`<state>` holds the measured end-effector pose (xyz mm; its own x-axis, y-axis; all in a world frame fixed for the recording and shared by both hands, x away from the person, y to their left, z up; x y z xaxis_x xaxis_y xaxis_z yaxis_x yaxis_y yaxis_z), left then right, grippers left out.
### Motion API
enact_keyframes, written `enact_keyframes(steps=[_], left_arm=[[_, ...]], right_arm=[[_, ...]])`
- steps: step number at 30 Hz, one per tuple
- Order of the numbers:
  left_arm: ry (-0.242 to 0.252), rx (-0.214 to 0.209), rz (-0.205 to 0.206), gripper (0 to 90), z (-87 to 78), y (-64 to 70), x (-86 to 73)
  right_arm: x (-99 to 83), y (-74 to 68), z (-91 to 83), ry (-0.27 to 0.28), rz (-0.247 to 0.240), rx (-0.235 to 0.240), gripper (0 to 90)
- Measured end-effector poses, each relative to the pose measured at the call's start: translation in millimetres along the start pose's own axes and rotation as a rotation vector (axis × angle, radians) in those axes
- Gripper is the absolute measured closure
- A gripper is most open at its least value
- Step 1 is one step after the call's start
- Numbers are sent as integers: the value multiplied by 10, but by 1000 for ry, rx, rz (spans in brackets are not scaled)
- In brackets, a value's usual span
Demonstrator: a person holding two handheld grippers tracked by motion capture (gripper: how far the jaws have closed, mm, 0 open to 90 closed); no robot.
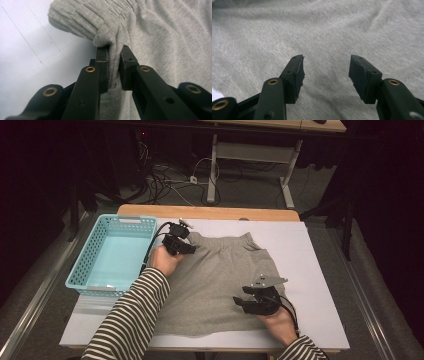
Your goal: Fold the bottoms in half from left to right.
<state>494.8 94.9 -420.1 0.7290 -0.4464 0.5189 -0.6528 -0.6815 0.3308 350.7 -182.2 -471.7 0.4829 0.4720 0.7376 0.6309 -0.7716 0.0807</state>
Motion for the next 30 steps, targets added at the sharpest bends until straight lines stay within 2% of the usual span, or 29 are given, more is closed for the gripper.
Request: enact_keyframes(steps=[3,9,12,18,24,30], left_arm=[[3,-1,-3,778,-14,1,8],[24,-17,1,779,-48,53,16],[39,-46,0,779,-63,87,25],[17,-37,45,778,-87,182,107],[4,-46,62,776,-155,236,115],[0,-50,71,776,-212,241,86]], right_arm=[[-18,9,12,-18,4,8,474],[-2,-23,-18,0,-4,13,485],[-3,-53,-37,8,-8,27,490],[26,-106,-46,-1,-1,56,500],[115,-293,12,-23,-41,105,502],[196,-595,122,-50,-109,156,497]])
Point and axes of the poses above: each handheld gripper's, and its own axes: z roughly forward along the jaws, x roughly out of its top, y roughly to its right, the point moved 2 cm from there along z, roughly forward along the jaws, and after that the axes turned 11 degrees about -x, right-handed, at the moved point
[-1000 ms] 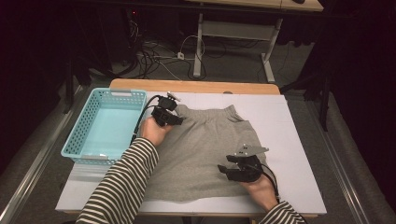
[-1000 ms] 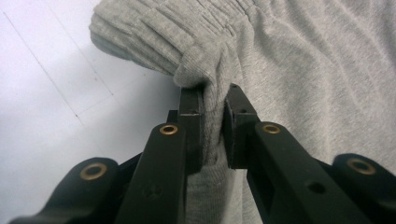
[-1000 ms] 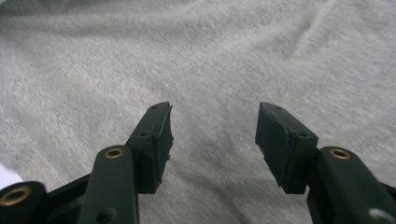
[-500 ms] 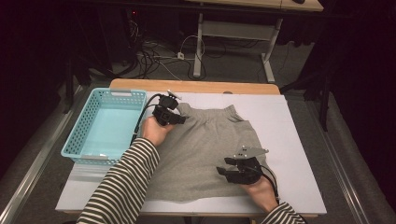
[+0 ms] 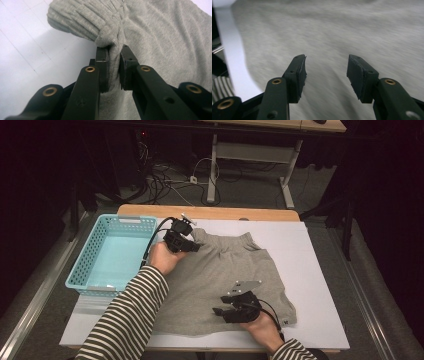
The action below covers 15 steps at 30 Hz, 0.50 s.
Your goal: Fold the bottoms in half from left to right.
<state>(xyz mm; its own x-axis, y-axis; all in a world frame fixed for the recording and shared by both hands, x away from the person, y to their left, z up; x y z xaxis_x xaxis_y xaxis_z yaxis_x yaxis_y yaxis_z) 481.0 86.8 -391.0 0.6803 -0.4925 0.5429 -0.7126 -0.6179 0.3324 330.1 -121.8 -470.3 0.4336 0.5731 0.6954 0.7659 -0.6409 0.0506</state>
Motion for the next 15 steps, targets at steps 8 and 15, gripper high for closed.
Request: enact_keyframes(steps=[8,15], left_arm=[[0,-42,-22,776,83,-94,0],[18,-74,-30,777,71,-145,-16]], right_arm=[[191,-367,196,-31,-43,113,509],[324,-596,327,-40,-85,138,508]])
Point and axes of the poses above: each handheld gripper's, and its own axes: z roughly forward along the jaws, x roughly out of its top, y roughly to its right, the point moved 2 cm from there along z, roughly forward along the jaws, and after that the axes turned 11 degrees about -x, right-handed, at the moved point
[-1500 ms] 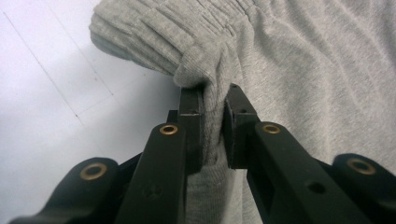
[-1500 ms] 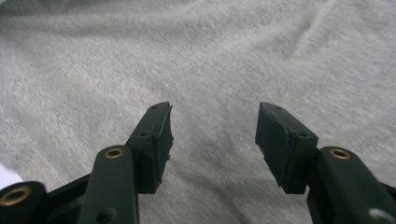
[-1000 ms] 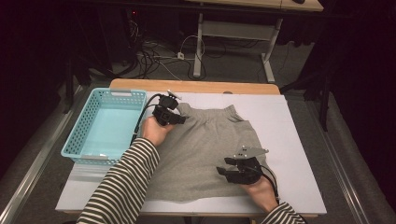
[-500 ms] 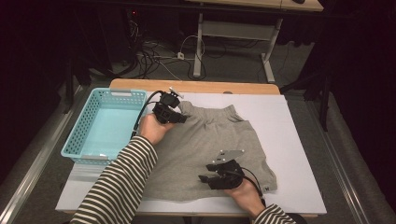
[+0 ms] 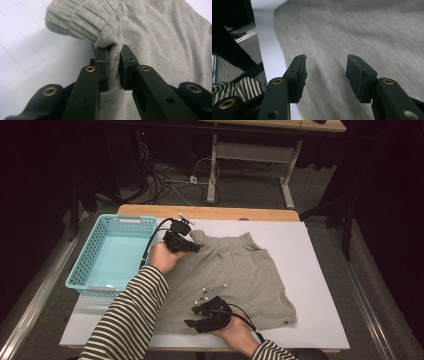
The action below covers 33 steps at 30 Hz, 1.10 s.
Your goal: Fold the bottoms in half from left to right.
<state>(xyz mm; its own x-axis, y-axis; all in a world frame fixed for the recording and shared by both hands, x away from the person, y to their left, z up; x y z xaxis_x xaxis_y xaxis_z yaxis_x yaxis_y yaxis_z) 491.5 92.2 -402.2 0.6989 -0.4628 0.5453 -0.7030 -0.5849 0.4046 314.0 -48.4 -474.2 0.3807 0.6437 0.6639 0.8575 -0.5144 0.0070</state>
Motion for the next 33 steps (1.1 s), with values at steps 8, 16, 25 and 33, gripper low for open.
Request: enact_keyframes(steps=[8,16,25,33], left_arm=[[12,-10,-21,777,52,-83,-27],[28,-20,-37,776,16,-166,-78],[38,-32,-45,775,0,-203,-100],[33,-28,-52,775,10,-215,-99]], right_arm=[[96,-162,218,-15,-77,-7,486],[213,-330,363,4,-132,10,386],[361,-488,514,-31,-185,-1,353],[387,-520,555,-31,-217,-77,513]])
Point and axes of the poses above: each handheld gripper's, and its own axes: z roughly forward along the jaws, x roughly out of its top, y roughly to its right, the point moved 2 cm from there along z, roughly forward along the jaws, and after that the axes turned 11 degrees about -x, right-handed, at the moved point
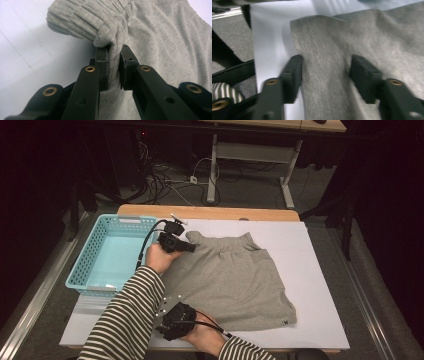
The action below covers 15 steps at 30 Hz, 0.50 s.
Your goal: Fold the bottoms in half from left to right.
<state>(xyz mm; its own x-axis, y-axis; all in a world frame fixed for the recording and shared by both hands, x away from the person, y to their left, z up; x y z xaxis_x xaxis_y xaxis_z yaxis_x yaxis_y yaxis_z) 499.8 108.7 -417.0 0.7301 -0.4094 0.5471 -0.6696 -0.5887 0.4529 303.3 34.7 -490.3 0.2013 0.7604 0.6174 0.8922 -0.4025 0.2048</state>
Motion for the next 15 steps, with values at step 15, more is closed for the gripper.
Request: enact_keyframes(steps=[15], left_arm=[[-11,6,-23,782,-47,-10,26]], right_arm=[[-175,292,-98,-31,238,170,845]])
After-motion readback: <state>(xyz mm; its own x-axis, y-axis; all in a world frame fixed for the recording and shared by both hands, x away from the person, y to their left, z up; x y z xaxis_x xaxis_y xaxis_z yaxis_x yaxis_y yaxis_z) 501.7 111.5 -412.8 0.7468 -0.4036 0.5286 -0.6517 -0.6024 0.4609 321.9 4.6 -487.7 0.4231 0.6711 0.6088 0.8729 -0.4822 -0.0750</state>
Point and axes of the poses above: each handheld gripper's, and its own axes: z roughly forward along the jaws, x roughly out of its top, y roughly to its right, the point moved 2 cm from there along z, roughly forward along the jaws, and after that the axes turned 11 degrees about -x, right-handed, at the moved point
